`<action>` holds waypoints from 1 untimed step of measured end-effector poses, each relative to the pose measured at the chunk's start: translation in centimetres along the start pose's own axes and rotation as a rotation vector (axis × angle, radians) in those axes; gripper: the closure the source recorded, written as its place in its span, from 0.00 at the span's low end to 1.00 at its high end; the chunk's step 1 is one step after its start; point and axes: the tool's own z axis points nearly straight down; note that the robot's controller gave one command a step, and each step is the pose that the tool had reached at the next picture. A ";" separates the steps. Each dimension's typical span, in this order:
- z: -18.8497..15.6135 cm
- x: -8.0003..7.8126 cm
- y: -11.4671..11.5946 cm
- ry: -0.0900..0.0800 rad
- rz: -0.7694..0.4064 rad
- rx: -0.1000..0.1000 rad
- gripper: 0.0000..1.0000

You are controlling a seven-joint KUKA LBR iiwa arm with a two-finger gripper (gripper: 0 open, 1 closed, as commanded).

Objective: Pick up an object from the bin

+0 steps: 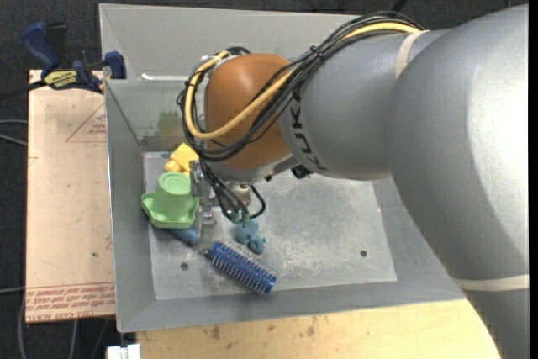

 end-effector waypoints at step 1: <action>4.4 -1.7 2.4 -0.024 0.217 -0.006 0.00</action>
Offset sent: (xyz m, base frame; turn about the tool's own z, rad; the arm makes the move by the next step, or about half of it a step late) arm 0.0084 0.0249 -0.0542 0.2190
